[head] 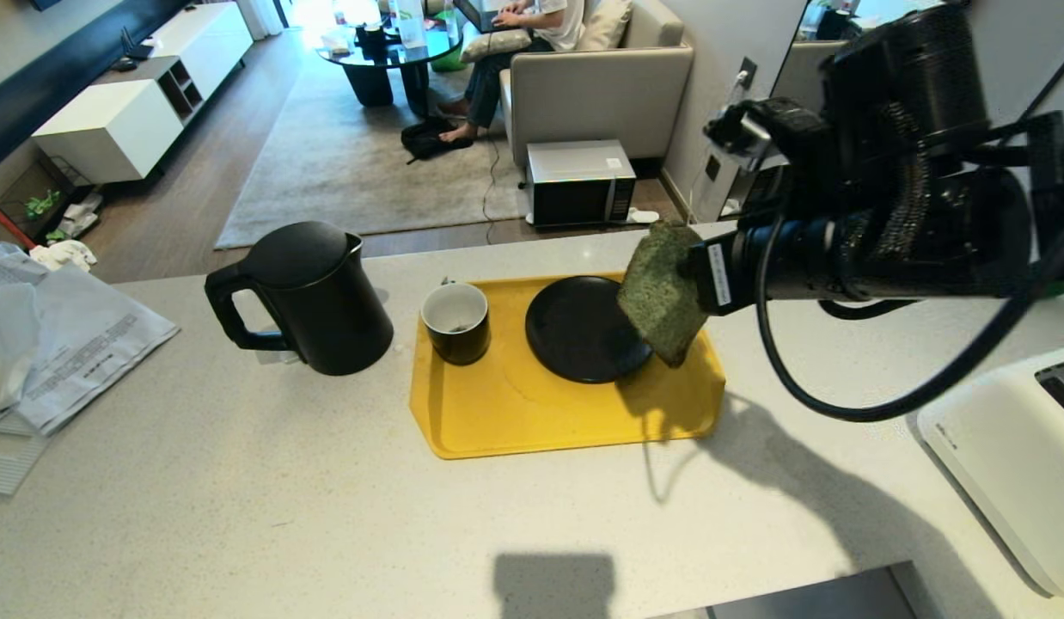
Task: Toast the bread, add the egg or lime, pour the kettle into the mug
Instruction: Put the baked bread on a plate
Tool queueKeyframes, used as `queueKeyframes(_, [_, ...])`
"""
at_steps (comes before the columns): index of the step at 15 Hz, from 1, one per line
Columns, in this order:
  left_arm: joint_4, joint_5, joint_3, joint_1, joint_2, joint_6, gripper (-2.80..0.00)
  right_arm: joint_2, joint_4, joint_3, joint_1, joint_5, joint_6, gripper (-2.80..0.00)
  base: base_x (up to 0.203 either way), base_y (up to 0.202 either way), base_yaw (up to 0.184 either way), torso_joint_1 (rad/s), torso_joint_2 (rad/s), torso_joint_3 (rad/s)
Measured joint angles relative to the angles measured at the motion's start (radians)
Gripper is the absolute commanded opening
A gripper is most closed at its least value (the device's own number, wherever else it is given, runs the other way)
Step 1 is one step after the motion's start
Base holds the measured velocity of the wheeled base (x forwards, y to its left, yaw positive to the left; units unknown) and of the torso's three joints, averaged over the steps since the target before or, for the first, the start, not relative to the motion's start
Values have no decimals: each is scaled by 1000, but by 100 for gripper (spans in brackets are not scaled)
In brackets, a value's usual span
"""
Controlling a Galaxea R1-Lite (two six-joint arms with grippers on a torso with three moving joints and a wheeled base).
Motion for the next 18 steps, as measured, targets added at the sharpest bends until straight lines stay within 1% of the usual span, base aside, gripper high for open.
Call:
queueKeyframes(3, [0, 0, 0, 0, 0, 0, -280, 90, -17, -47, 19, -5, 0, -280, 0, 0, 0, 0, 0, 0])
queueKeyframes(6, [0, 0, 0, 0, 0, 0, -280, 173, -18, -122, 41, -18, 11, -280, 0, 0, 0, 0, 0, 0])
queueKeyframes(10, [0, 0, 0, 0, 0, -1, -280, 266, -19, -195, 67, -18, 78, -280, 0, 0, 0, 0, 0, 0])
queueKeyframes(13, [0, 0, 0, 0, 0, 0, -280, 323, -18, -244, 76, -12, 149, -280, 0, 0, 0, 0, 0, 0])
queueKeyframes(14, [0, 0, 0, 0, 0, 0, -280, 340, -18, -252, 78, -10, 162, -280, 0, 0, 0, 0, 0, 0])
queueKeyframes(18, [0, 0, 0, 0, 0, 0, -280, 397, -18, -297, 80, 10, 167, -280, 0, 0, 0, 0, 0, 0])
